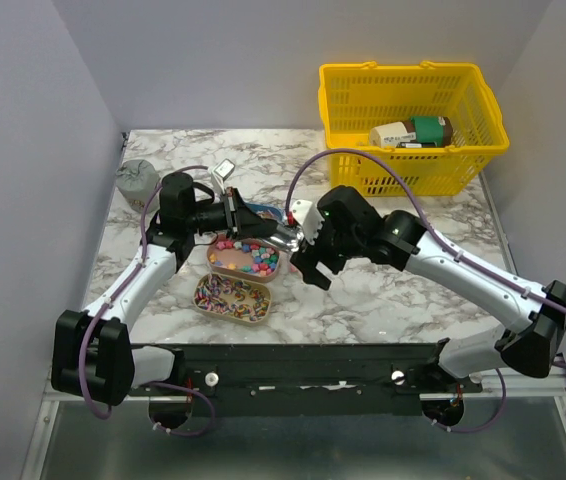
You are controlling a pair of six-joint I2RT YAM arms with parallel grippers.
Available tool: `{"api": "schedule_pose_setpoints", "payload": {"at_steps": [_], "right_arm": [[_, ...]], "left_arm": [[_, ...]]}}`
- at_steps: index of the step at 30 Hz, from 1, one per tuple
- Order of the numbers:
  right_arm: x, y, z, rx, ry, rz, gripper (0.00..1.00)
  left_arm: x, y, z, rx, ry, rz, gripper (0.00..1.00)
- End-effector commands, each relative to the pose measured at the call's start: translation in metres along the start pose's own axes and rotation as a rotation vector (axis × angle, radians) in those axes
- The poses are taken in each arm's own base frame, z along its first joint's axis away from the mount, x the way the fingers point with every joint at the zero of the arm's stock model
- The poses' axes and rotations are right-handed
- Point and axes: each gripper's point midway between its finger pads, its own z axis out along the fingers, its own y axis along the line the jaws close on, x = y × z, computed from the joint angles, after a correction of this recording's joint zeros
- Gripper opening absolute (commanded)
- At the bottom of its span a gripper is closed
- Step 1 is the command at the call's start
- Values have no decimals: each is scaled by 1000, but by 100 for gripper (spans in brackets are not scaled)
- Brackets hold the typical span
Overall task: Pack the candies
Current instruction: Adjust the spatula.
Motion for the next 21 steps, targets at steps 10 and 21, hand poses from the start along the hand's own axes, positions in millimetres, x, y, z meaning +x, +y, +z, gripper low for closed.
{"api": "schedule_pose_setpoints", "payload": {"at_steps": [10, 21], "right_arm": [[-26, -16, -31, 139, -166, 41, 56], [-13, -5, -18, 66, -116, 21, 36]], "left_arm": [[14, -2, 0, 79, 42, -89, 0], [15, -5, -1, 106, 47, -111, 0]]}}
